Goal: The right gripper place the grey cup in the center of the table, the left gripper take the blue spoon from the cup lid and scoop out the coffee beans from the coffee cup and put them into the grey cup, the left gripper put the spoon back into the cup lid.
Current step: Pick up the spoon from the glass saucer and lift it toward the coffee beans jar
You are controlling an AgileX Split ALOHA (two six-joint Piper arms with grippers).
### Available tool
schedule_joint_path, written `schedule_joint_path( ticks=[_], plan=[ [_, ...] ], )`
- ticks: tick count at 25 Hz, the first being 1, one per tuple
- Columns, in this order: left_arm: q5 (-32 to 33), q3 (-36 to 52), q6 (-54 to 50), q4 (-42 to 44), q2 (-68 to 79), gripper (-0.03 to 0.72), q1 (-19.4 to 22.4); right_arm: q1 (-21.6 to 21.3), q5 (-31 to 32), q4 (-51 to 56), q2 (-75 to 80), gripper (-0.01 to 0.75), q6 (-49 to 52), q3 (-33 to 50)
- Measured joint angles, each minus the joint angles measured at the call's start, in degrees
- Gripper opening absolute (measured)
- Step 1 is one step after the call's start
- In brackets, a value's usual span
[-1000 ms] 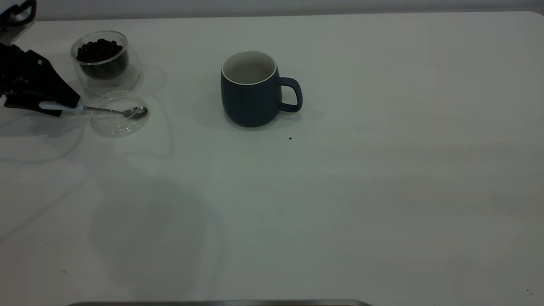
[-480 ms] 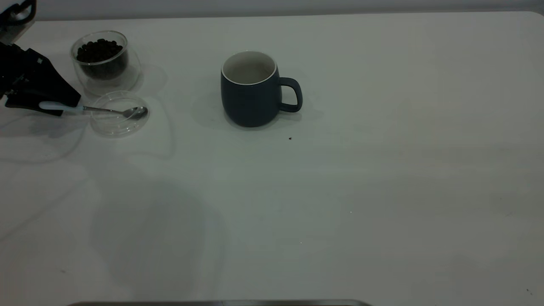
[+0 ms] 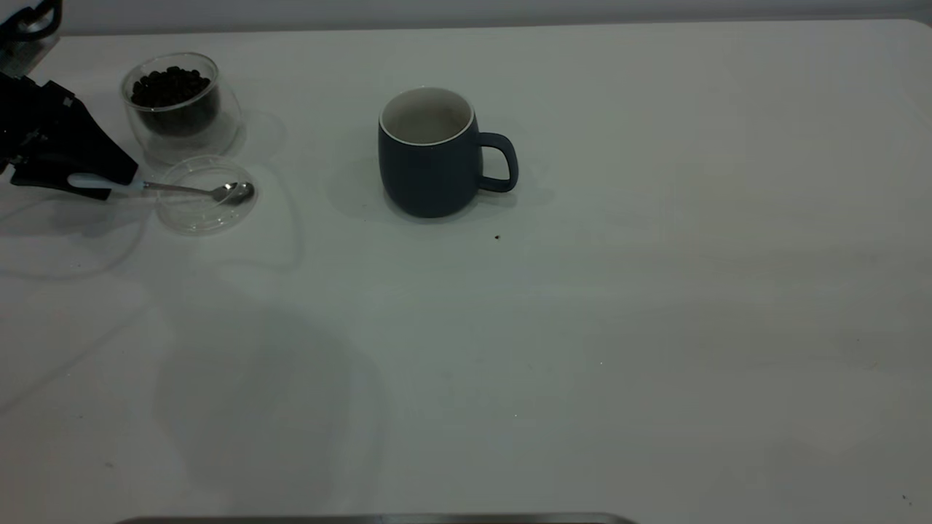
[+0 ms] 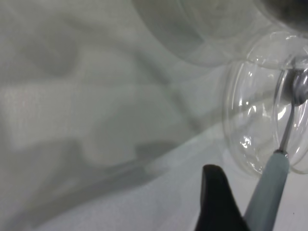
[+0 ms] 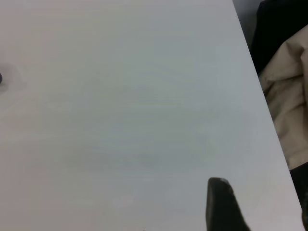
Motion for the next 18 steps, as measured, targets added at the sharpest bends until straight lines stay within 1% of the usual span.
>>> schedule_joint_path(
  ticks=[4, 9, 15, 16, 18],
  plan=[
    [0.0, 0.0, 0.0, 0.0, 0.0, 0.445, 0.0, 0.0, 0.0, 0.0, 0.0, 0.364, 0.0, 0.0],
    [0.3, 0.0, 0.0, 0.0, 0.0, 0.328, 0.0, 0.0, 0.0, 0.0, 0.0, 0.364, 0.0, 0.0],
    [5.1, 0.0, 0.0, -1.5, -0.1, 0.164, 0.0, 0.0, 0.0, 0.0, 0.0, 0.364, 0.0, 0.0],
    [6.0, 0.0, 0.0, -1.6, -0.1, 0.143, 0.0, 0.0, 0.0, 0.0, 0.0, 0.364, 0.0, 0.0],
    [6.7, 0.0, 0.0, -1.5, -0.2, 0.137, 0.0, 0.0, 0.0, 0.0, 0.0, 0.364, 0.0, 0.0]
  ],
)
